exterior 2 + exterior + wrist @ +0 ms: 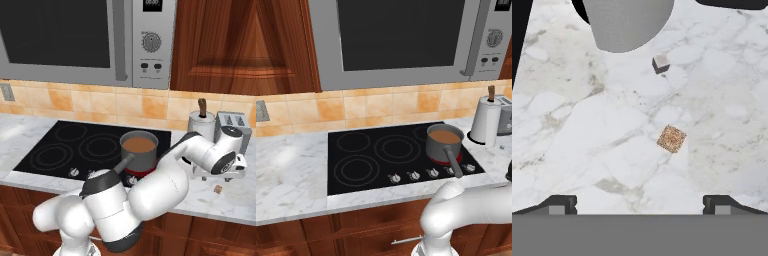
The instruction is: Pick up the sugar cube(s) and place them in the saucepan with hot chocolate.
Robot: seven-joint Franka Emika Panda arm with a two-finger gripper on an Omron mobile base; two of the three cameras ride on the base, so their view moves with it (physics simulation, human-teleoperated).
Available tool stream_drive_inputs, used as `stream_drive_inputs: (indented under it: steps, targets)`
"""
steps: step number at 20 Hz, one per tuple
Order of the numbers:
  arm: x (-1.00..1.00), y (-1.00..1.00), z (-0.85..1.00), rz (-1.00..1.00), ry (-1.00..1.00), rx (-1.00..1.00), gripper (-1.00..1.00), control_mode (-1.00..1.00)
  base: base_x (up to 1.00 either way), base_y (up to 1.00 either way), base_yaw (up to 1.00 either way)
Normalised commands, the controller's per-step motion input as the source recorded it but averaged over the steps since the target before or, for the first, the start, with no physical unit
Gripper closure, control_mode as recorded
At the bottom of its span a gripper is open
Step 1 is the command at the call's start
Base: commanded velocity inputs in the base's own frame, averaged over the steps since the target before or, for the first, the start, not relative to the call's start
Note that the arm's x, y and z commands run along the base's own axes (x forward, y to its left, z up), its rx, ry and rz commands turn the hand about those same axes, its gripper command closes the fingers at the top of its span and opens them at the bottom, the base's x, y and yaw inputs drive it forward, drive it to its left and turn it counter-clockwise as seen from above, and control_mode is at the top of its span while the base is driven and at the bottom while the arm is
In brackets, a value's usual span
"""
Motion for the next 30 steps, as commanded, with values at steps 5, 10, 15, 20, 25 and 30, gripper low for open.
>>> stream_drive_inputs:
  steps: [5, 10, 15, 20, 25, 30]
  targets:
    - [0.01, -0.01, 0.00, -0.06, 0.12, 0.00, -1.00, -1.00, 0.00, 0.00, 0.00]
    - [0.11, 0.00, -0.17, -0.04, 0.17, 0.00, -1.00, -1.00, 0.00, 0.00, 0.00]
    - [0.02, -0.01, -0.32, 0.00, 0.01, 0.01, -1.00, -1.00, 0.00, 0.00, 0.00]
    - [0.00, -0.01, -0.33, 0.00, -0.02, 0.01, -1.00, -1.00, 0.00, 0.00, 0.00]
    - [0.09, 0.00, -0.20, 0.00, 0.00, 0.00, -1.00, -1.00, 0.00, 0.00, 0.00]
    - [0.16, 0.00, -0.14, 0.00, 0.00, 0.00, -1.00, -1.00, 0.00, 0.00, 0.00]
